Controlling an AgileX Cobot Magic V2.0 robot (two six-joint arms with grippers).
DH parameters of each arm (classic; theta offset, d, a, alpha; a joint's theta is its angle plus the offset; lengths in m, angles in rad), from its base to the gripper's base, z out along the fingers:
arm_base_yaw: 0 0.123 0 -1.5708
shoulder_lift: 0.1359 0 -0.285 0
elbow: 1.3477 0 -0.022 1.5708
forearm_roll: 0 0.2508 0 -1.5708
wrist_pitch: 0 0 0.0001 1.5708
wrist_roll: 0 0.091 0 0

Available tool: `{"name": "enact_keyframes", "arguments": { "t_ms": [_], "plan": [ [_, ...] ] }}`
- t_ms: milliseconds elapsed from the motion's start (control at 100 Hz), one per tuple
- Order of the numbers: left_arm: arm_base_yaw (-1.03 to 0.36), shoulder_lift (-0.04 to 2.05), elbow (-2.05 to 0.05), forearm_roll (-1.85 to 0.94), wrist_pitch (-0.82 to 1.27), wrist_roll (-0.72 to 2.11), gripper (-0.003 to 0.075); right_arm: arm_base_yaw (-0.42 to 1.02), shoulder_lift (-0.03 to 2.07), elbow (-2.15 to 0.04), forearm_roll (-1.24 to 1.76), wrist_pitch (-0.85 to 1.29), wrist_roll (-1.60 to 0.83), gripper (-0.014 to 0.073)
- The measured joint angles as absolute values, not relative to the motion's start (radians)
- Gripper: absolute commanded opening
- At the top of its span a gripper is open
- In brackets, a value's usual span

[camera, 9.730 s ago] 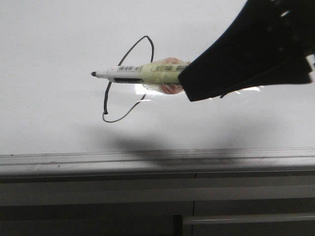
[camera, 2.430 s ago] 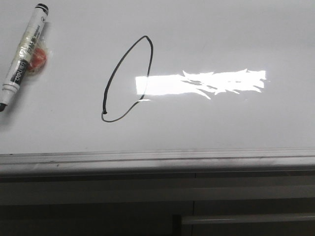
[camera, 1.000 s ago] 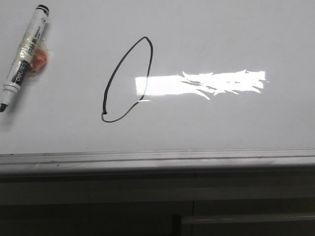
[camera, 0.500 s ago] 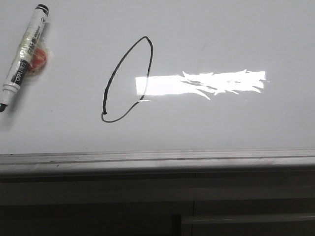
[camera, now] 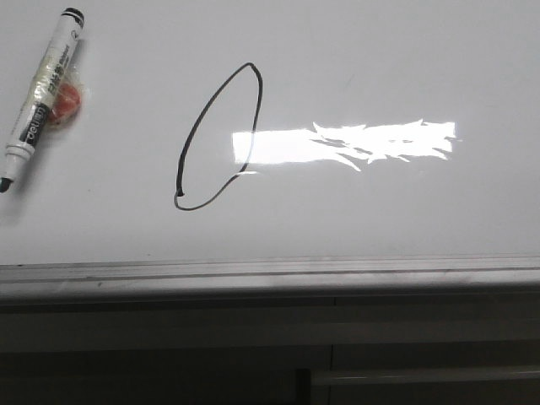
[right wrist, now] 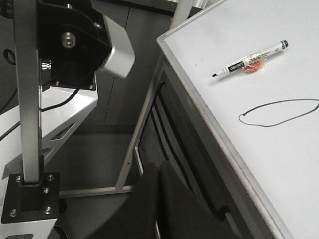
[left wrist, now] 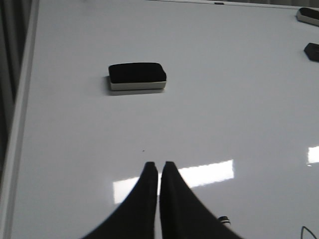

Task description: Write number 0 on whiteboard

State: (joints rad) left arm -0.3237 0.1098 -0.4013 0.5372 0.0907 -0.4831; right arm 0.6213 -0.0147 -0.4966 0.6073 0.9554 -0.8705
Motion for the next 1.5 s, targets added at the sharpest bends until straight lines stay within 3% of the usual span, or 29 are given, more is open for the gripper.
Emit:
{"name": "enact_keyframes", "arguments": {
  "t_ms": [240,500,780,1210,1500],
  "plan": [
    [-0.271,0.110,-0.333,0.489,0.029,-0.481,-0.0020,0.621,-0.015,-0.497,0.607,0.958,-0.870,-0.0069],
    [-0.189,0.097,-0.134,0.176,-0.071,-0.204,-0.0020,0.621,-0.015,-0.497,0.607,0.958,-0.870,-0.0069],
    [-0.101,-0.004,0.004,0.057,-0.088,-0.153,-0.0020,0.621,-0.015,-0.497,0.606,0.958,-0.870,-0.0069],
    [-0.052,-0.004,0.004,0.055,0.314,-0.072,-0.0020,0.621,-0.015,-0.497,0.606,0.959,-0.870,-0.0069],
    [-0.060,-0.004,0.004,0.056,0.330,-0.065,-0.0020,0.621,-0.015,-0.497,0.606,0.959,-0.870,-0.0069]
  ]
}}
